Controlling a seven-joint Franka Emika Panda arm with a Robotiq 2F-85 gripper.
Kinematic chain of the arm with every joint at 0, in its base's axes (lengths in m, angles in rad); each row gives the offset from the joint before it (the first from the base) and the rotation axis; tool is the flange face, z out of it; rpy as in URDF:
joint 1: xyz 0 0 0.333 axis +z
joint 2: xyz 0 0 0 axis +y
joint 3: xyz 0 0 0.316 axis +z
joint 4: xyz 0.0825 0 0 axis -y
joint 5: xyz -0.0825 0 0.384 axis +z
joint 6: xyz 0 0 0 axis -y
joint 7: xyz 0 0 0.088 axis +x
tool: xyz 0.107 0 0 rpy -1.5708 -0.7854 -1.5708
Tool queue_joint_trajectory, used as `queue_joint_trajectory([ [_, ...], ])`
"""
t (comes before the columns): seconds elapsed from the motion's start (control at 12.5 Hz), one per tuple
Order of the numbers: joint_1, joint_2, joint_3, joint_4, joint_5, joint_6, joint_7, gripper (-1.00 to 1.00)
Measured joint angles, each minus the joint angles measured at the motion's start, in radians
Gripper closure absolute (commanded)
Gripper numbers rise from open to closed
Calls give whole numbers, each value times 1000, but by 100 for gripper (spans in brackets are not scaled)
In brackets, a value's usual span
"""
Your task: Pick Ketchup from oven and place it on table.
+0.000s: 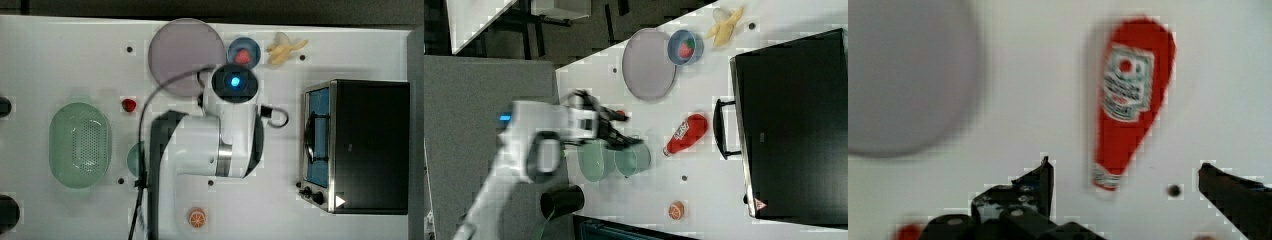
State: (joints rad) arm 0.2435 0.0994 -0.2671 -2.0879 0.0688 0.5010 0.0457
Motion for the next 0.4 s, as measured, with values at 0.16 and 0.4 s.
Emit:
queue_joint_trajectory([
  [0.16,6,-122,-2,129,-21,-80,0,-100],
  [0.4,-7,-249,3,297,-65,-302,1,-100],
])
